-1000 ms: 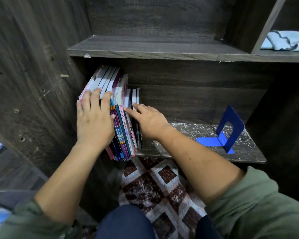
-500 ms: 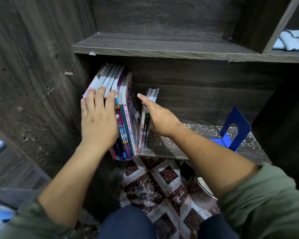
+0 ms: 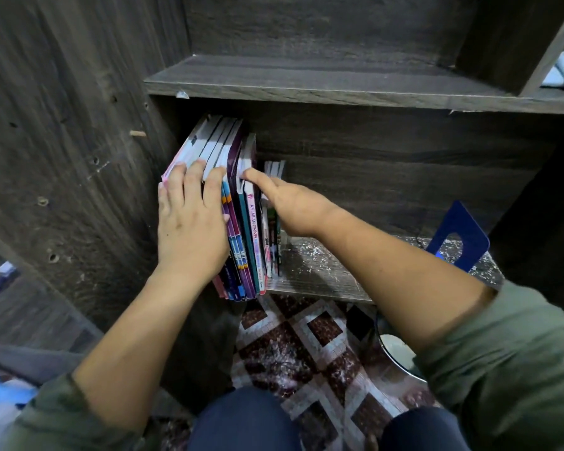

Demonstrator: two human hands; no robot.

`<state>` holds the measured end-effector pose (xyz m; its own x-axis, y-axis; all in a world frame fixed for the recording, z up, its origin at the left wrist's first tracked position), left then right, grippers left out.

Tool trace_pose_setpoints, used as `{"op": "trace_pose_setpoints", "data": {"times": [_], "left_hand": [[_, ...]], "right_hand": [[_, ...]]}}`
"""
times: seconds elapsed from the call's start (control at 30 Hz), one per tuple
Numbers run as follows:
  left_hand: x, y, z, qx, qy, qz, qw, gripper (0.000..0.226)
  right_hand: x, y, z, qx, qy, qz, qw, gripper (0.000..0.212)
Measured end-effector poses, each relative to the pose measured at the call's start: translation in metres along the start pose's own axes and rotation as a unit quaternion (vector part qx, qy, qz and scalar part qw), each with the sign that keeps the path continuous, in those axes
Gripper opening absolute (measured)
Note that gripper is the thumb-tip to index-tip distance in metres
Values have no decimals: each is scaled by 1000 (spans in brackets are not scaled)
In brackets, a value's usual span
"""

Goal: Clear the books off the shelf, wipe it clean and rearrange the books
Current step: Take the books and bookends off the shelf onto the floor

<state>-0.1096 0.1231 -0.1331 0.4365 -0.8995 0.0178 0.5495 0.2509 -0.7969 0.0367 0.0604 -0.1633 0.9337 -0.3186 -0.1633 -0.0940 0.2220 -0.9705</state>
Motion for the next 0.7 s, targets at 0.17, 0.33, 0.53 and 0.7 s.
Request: {"op": "trace_pose_setpoints", "data": {"times": [0.17,0.33,0.53,0.7], "left_hand": [[4,0,-1,4,0,5,1000,72],[5,2,0,11,2,7,1000,71],[5,1,-1,8,3,11,1000,71],[3,2,-1,5,0,9,1000,71]], "right_hand": [[12,7,-2,10,-9,22,1000,98],[17,10,-15,37,-8,153,988,90],[1,10,-15,79,23,226,971,91],[-13,27,-17,163,57,232,957,95]]}}
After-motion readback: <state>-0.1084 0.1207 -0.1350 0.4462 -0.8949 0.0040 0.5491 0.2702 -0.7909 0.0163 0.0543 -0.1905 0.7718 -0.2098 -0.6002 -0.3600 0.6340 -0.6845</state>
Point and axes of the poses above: each hand's wrist, its own z-axis towards the middle knuckle, its own y-axis out of the palm, x = y × z, the point moved 6 cm from there along z, towards the middle knuckle, and after that the axes turned 1 degree about y, right-handed, at the moved point
